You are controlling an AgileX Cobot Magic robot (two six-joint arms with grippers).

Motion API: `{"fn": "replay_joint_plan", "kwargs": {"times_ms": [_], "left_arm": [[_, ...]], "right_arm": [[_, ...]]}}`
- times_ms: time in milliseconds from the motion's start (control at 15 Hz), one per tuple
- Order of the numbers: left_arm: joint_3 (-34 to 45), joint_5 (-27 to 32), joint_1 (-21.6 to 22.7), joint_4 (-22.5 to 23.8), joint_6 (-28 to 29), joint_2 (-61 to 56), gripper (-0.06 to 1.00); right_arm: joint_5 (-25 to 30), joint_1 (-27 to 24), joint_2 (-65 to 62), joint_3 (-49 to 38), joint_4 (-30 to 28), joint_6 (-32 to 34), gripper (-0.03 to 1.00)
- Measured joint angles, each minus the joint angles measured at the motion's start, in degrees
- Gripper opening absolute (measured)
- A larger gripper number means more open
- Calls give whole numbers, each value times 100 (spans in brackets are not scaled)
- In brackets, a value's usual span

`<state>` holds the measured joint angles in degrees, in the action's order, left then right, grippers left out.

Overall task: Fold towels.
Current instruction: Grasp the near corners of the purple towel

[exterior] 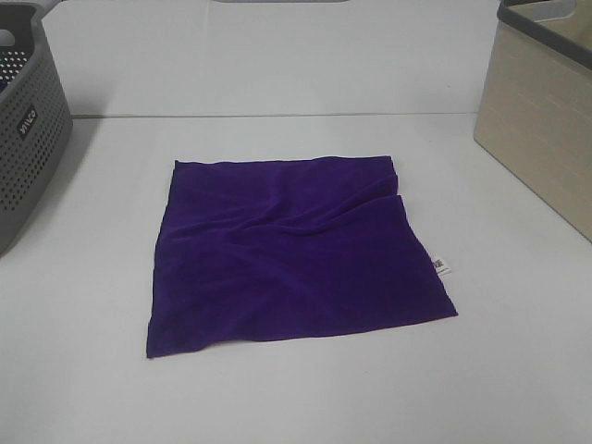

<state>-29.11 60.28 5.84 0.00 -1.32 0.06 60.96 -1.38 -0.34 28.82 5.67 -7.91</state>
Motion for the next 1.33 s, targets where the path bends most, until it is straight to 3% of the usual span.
{"fn": "replay_joint_plan", "kwargs": {"times_ms": [400, 1333], "left_arm": [[0, 0, 0, 0, -126, 0, 99], [0, 0, 0, 0, -132, 0, 99]], "right_arm": [[0, 0, 0, 0, -11, 0, 98], [0, 0, 0, 0, -11, 0, 99]]}}
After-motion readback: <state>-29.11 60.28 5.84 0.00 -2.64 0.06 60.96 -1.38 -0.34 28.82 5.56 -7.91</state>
